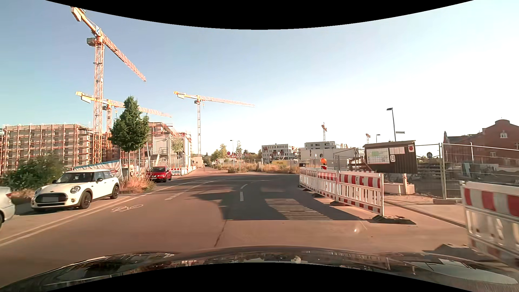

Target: Follow the waypoints while adhering to traffic rules and regulations

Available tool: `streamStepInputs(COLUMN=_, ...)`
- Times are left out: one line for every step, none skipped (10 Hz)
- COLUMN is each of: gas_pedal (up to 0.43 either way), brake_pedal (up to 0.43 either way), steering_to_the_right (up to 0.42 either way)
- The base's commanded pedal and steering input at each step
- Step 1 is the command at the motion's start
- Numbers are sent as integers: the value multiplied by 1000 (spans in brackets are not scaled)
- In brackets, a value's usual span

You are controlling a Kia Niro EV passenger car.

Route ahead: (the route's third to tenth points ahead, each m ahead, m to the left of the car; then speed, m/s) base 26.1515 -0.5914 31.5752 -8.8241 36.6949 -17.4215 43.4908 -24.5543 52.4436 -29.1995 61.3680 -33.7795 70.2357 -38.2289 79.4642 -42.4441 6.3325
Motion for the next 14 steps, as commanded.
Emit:
streamStepInputs(gas_pedal=39, brake_pedal=0, steering_to_the_right=-33)
streamStepInputs(gas_pedal=39, brake_pedal=0, steering_to_the_right=-33)
streamStepInputs(gas_pedal=39, brake_pedal=0, steering_to_the_right=-33)
streamStepInputs(gas_pedal=39, brake_pedal=0, steering_to_the_right=-33)
streamStepInputs(gas_pedal=39, brake_pedal=0, steering_to_the_right=-31)
streamStepInputs(gas_pedal=39, brake_pedal=0, steering_to_the_right=-28)
streamStepInputs(gas_pedal=39, brake_pedal=0, steering_to_the_right=-24)
streamStepInputs(gas_pedal=39, brake_pedal=0, steering_to_the_right=-20)
streamStepInputs(gas_pedal=39, brake_pedal=0, steering_to_the_right=-16)
streamStepInputs(gas_pedal=20, brake_pedal=0, steering_to_the_right=-12)
streamStepInputs(gas_pedal=8, brake_pedal=0, steering_to_the_right=-10)
streamStepInputs(gas_pedal=0, brake_pedal=0, steering_to_the_right=-5)
streamStepInputs(gas_pedal=0, brake_pedal=0, steering_to_the_right=3)
streamStepInputs(gas_pedal=0, brake_pedal=0, steering_to_the_right=11)
